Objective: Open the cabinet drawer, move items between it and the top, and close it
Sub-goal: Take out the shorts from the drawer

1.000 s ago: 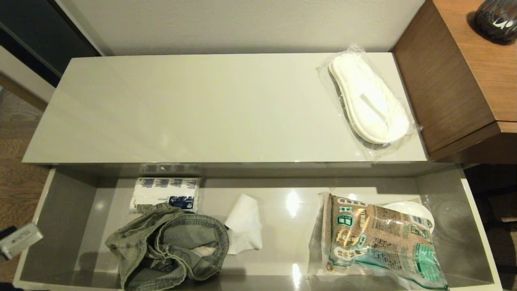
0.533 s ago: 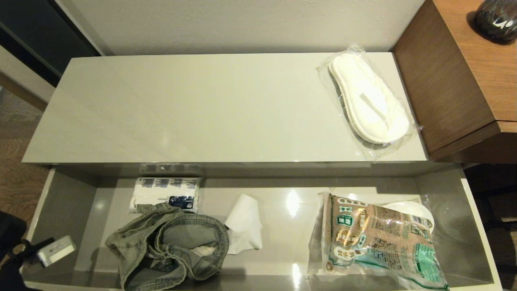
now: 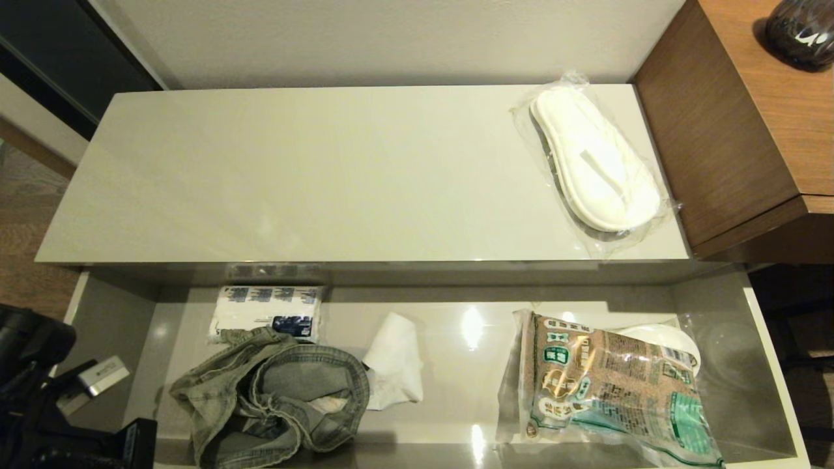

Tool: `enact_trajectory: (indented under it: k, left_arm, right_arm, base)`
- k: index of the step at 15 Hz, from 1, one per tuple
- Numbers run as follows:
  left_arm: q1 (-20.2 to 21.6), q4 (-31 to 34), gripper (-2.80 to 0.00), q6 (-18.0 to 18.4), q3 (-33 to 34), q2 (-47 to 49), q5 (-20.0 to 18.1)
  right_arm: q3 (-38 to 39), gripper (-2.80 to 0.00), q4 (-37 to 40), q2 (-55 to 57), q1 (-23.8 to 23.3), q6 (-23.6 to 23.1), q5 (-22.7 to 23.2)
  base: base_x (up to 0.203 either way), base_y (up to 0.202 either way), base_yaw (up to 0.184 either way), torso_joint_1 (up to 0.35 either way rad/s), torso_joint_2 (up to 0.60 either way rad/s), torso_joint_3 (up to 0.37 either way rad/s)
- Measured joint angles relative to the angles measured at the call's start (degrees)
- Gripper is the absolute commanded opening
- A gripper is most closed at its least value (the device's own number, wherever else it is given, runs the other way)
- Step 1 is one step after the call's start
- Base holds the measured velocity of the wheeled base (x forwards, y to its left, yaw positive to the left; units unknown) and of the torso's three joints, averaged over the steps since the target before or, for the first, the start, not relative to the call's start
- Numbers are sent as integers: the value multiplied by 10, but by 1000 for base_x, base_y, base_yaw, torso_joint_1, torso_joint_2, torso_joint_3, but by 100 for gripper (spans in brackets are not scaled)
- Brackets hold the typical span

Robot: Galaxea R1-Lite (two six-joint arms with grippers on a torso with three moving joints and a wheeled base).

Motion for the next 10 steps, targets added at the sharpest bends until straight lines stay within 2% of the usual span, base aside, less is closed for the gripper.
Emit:
enact_trajectory:
  k: [1, 2, 5, 6, 10]
  left_arm:
    - [0, -11, 0, -5, 7, 5, 13]
    - [0, -30, 0, -8, 18, 17, 41]
    - [-1, -97, 0, -6, 74, 65, 160]
    - [-1, -125, 0, -2, 92, 75, 185]
    - [-1, -195, 0, 2, 130, 119, 252]
  right_arm:
    - [0, -280, 0, 0, 0, 0, 0]
    - [0, -280, 0, 0, 0, 0, 0]
    - [0, -280, 0, 0, 0, 0, 0]
    - [0, -280, 0, 0, 0, -2, 0]
    - [0, -280, 0, 0, 0, 0, 0]
  base:
    - [0, 0, 0, 0, 0, 0]
    - [0, 0, 0, 0, 0, 0]
    - [0, 0, 0, 0, 0, 0]
    - [0, 0, 0, 0, 0, 0]
    - [0, 0, 0, 0, 0, 0]
